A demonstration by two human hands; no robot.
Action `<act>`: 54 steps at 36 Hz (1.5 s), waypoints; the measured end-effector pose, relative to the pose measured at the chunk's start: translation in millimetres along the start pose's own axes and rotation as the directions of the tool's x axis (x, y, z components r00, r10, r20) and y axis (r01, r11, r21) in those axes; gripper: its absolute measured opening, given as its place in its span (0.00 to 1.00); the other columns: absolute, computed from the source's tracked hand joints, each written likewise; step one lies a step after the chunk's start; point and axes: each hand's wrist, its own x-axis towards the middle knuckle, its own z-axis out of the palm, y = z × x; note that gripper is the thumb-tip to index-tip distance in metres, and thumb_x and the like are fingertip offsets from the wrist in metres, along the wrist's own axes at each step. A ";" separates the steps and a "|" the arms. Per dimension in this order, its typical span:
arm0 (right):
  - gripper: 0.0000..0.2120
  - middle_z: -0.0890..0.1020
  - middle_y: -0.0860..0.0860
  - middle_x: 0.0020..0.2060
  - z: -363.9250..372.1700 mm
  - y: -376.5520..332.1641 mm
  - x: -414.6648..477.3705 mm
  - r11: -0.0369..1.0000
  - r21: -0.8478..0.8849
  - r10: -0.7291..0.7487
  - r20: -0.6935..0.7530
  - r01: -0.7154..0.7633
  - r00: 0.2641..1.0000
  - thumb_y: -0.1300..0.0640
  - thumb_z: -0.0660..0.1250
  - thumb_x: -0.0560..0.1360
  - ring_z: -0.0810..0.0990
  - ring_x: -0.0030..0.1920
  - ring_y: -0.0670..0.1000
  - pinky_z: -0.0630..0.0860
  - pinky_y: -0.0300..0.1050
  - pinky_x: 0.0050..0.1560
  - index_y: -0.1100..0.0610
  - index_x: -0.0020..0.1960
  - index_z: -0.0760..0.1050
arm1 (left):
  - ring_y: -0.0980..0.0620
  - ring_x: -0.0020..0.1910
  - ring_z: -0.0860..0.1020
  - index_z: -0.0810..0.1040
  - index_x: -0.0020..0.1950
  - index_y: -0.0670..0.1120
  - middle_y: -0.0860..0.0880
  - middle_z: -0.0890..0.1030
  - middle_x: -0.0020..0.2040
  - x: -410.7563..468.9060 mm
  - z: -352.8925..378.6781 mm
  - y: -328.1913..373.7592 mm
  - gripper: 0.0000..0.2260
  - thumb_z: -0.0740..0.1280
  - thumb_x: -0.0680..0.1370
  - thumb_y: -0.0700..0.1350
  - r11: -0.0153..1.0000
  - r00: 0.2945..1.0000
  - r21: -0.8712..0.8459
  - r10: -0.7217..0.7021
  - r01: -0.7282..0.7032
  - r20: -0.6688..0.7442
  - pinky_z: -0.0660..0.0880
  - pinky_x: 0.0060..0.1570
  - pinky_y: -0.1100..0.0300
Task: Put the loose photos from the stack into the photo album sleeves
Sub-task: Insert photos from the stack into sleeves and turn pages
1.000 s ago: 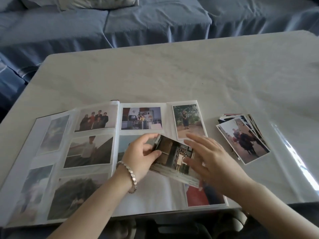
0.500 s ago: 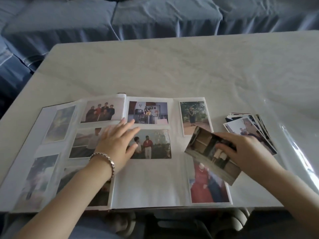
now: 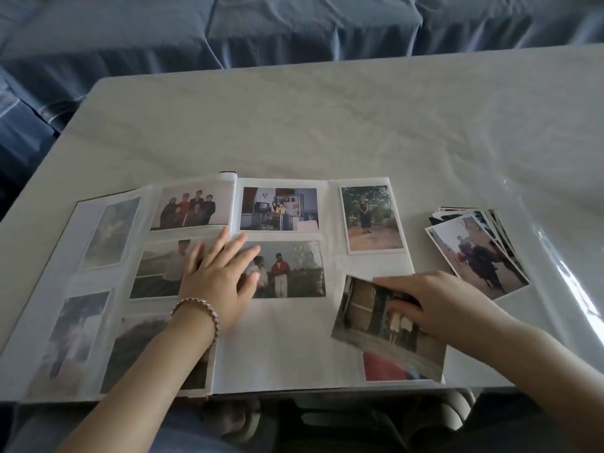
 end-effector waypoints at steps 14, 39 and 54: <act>0.09 0.81 0.40 0.41 21.5 -10.6 29.2 0.910 0.409 -0.056 0.285 -0.068 0.957 0.53 0.72 0.71 0.79 0.43 0.40 0.77 0.36 0.48 0.43 0.49 0.80 | 0.55 0.76 0.41 0.61 0.73 0.57 0.57 0.52 0.77 1.1 2.0 0.3 0.20 0.52 0.81 0.53 1.000 1.000 0.013 0.000 0.000 -0.012 0.33 0.70 0.53; 0.07 0.83 0.46 0.31 7.7 20.4 -4.1 0.729 0.618 0.263 0.143 -0.294 0.954 0.62 0.71 0.71 0.83 0.32 0.46 0.75 0.34 0.28 0.50 0.43 0.78 | 0.56 0.76 0.41 0.62 0.73 0.58 0.58 0.53 0.76 1.9 2.2 0.3 0.20 0.53 0.81 0.53 1.000 1.000 -0.016 -0.006 0.006 -0.014 0.35 0.71 0.54; 0.08 0.81 0.43 0.35 6.8 12.7 -5.2 0.881 0.352 0.250 0.222 -0.317 0.942 0.58 0.74 0.68 0.80 0.37 0.41 0.79 0.37 0.42 0.45 0.37 0.79 | 0.55 0.76 0.40 0.61 0.73 0.58 0.58 0.51 0.77 2.7 2.3 -0.3 0.20 0.52 0.81 0.54 1.000 1.000 0.004 -0.008 0.008 0.004 0.35 0.71 0.52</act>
